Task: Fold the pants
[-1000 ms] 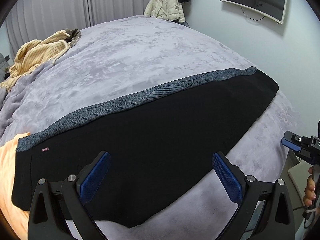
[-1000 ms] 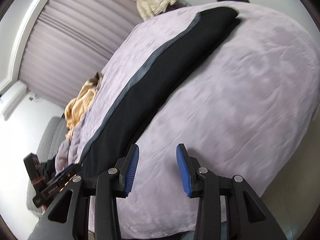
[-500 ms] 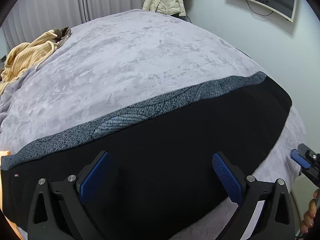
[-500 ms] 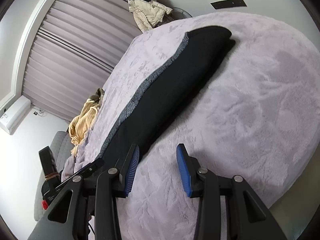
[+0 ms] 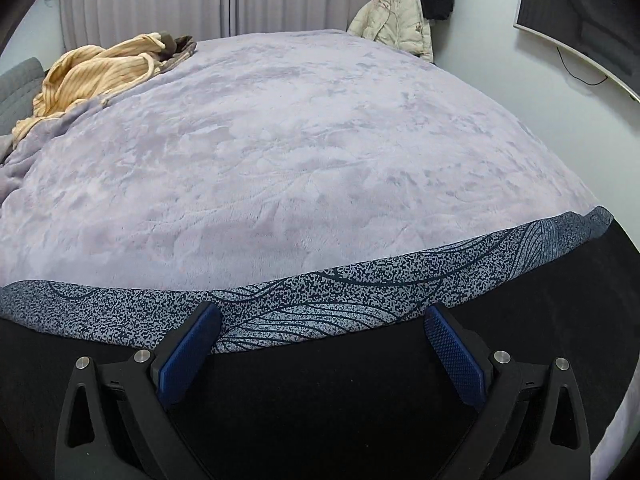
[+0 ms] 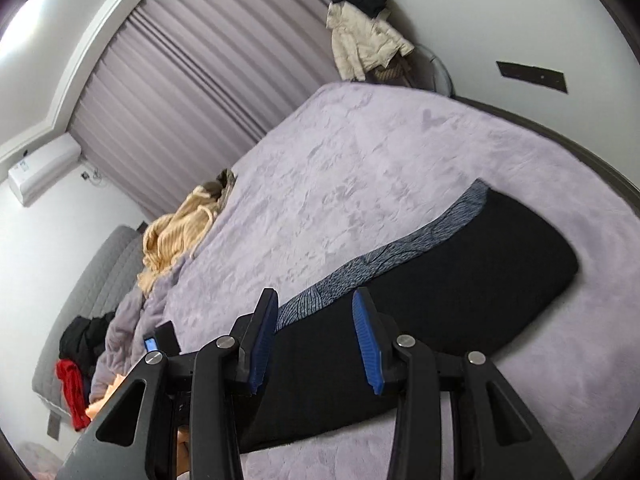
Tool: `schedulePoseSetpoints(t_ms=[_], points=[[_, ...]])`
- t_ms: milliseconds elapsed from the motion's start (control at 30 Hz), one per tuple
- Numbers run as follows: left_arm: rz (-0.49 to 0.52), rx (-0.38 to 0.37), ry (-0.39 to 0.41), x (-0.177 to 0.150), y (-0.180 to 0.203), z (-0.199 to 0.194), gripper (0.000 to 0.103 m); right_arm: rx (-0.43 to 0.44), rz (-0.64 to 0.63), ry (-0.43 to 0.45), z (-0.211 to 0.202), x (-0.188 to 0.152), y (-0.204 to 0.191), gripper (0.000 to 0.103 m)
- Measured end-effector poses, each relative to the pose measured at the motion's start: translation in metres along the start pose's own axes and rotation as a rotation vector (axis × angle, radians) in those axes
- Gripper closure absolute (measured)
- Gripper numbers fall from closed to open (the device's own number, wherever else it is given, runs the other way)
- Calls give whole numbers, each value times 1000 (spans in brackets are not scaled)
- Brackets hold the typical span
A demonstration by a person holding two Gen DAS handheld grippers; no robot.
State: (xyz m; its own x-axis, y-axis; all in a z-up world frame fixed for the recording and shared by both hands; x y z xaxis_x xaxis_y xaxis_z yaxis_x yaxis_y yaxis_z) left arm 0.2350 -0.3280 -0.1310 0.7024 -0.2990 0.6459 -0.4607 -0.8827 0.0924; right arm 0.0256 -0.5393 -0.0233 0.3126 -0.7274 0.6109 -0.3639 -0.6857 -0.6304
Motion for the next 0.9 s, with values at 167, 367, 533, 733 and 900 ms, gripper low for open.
schedulePoseSetpoints(t_ms=[167,367,533,733,900], points=[[-30,-45,15,0,-4,1,1,-44,-26,-145,100,-16,5,60],[-22,-40,38,0,-2,5,1,-199,89,-76,119,10,68,67],[-29,-49,43,0,-3,6,1,-201,264,31,73,24,106,64],[-25,-38,36,0,-2,4,1,-31,290,31,13,-20,83,59],[19,36,-6,4,3,1,1,-25,208,-25,-14,-62,69,59]])
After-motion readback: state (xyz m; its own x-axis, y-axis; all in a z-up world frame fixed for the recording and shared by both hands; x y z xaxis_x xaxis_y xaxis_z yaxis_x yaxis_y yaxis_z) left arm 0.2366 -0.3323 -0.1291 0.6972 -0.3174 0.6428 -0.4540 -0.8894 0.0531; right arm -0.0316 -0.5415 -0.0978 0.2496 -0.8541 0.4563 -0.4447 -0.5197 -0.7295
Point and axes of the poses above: each gripper's, at about its wrist camera, not at the fingertips, and z roughly the way its jaws point, y to its right, x to its top, the point moved 9 cm from there along z, roughly the way its jaws point
